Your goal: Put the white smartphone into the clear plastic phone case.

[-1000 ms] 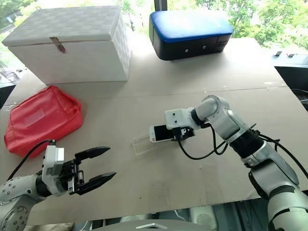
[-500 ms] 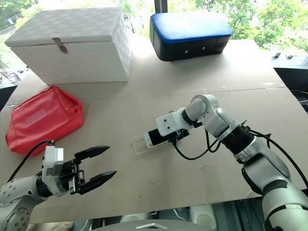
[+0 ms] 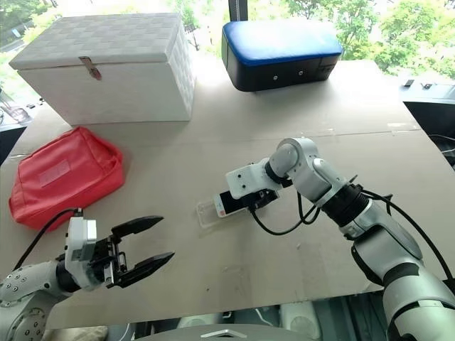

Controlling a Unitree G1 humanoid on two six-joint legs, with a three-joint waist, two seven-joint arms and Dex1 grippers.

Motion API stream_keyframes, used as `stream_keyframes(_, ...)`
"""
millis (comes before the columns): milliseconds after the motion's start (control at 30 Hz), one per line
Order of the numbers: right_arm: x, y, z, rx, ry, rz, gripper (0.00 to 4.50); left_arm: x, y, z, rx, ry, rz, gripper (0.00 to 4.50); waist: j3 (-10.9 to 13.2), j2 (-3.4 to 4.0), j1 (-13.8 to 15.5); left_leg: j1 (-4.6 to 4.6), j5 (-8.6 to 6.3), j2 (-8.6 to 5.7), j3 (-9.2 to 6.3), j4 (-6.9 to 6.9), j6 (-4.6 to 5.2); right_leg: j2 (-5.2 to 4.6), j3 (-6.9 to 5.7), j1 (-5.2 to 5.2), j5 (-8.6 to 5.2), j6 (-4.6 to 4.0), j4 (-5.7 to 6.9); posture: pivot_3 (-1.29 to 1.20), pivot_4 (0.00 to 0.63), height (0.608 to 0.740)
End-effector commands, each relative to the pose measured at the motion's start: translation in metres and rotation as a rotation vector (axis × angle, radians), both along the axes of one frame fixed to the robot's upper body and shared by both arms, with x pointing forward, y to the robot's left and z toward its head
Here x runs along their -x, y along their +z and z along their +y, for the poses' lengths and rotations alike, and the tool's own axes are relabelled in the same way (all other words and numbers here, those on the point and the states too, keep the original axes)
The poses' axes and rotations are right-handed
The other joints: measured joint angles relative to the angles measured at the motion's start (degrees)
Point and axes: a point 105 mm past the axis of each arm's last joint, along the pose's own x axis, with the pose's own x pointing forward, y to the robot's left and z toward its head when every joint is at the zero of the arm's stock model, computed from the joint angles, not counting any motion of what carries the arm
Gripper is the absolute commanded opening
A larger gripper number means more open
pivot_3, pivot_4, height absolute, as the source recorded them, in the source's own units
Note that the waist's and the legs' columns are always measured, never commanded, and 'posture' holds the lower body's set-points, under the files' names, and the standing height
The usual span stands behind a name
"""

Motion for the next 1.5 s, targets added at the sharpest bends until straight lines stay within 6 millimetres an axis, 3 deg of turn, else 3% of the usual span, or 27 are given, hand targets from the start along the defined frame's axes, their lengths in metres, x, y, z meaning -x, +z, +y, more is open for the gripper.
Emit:
stream_keyframes(33,0.004,-0.02,-0.013,0.118,0.017,0.016,2.77,0.003,0.006,-0.006,-0.002,-0.022,-0.035,4.5,0.0,0.0,0.0,0.0,0.0,0.0,0.0,0.0,0.0,0.0,0.0,0.0,0.0,0.0,0.0,0.0,0.15,0.74)
stream_keyframes(567,0.005,-0.036,-0.012,0.204,0.019,0.008,2.77,0.002,0.006,-0.008,0.003,-0.029,-0.03,4.5,-0.78,0.1,0.08,0.0,0.0,-0.01,-0.01,0.02,0.0,-0.02,-0.03,0.0,-0.01,0.01,0.0,0.0,0.15,0.74)
stream_keyframes(633,0.002,-0.034,-0.007,0.169,-0.017,0.016,3.89,0.001,0.006,-0.009,0.005,-0.028,-0.03,4.5,-0.82,0.11,0.05,0.0,0.0,-0.01,-0.01,0.04,0.0,-0.03,-0.03,0.01,-0.01,0.02,0.0,0.0,0.15,0.74)
stream_keyframes(667,0.002,-0.032,-0.007,0.167,-0.019,0.015,4.02,0.001,0.006,-0.009,0.006,-0.028,-0.031,4.5,-0.83,0.1,0.05,0.01,0.0,-0.01,0.0,0.05,0.0,-0.03,-0.03,0.01,-0.01,0.02,0.0,0.0,0.15,0.74)
stream_keyframes(700,0.0,-0.028,-0.006,0.143,-0.03,0.011,4.43,0.001,0.005,-0.009,0.006,-0.028,-0.03,4.5,-0.82,0.15,0.01,0.0,0.0,-0.01,-0.02,0.05,0.0,-0.03,-0.06,0.01,-0.01,0.02,0.0,0.0,0.15,0.74)
stream_keyframes(1067,0.012,0.031,-0.005,-0.102,-0.092,0.098,4.43,0.001,0.004,-0.007,0.009,-0.016,-0.027,4.5,-0.46,0.46,0.0,-0.21,-0.01,-0.03,-0.01,-0.03,0.0,-0.08,-0.06,-0.1,-0.01,0.0,-0.04,0.0,0.15,0.74)
stream_keyframes(1233,0.019,0.04,-0.005,-0.208,-0.145,0.198,2.14,0.001,0.003,-0.006,0.01,-0.011,-0.025,4.5,-0.45,0.46,-0.1,-0.21,-0.01,-0.03,0.0,-0.09,0.0,-0.08,-0.06,-0.12,-0.01,-0.01,-0.07,0.0,0.15,0.74)
stream_keyframes(1267,0.02,0.04,-0.003,-0.224,-0.149,0.209,1.84,0.001,0.003,-0.006,0.01,-0.011,-0.024,4.5,-0.45,0.46,-0.14,-0.21,-0.01,-0.03,0.0,-0.09,-0.01,-0.08,-0.06,-0.12,-0.01,-0.01,-0.07,0.0,0.15,0.74)
stream_keyframes(1367,0.024,0.035,0.016,-0.289,-0.163,0.268,0.32,0.0,0.002,-0.005,0.009,-0.011,-0.022,4.5,-0.44,0.47,-0.22,-0.2,-0.01,-0.01,-0.01,-0.09,0.0,-0.16,-0.05,-0.13,-0.01,-0.01,-0.07,0.0,0.15,0.74)
stream_keyframes(1400,0.024,0.028,0.024,-0.304,-0.168,0.284,0.03,0.0,0.002,-0.005,0.008,-0.01,-0.022,4.5,-0.44,0.47,-0.25,-0.2,-0.01,0.0,-0.01,-0.1,0.0,-0.18,-0.05,-0.14,-0.01,-0.01,-0.07,0.0,0.15,0.74)
stream_keyframes(1500,0.025,-0.012,0.028,-0.214,-0.155,0.261,0.03,-0.001,0.002,-0.005,0.001,-0.002,-0.029,4.5,-0.45,0.47,-0.06,-0.17,-0.01,0.01,-0.04,-0.13,-0.01,-0.12,-0.08,-0.14,-0.01,-0.01,-0.06,0.0,0.15,0.74)
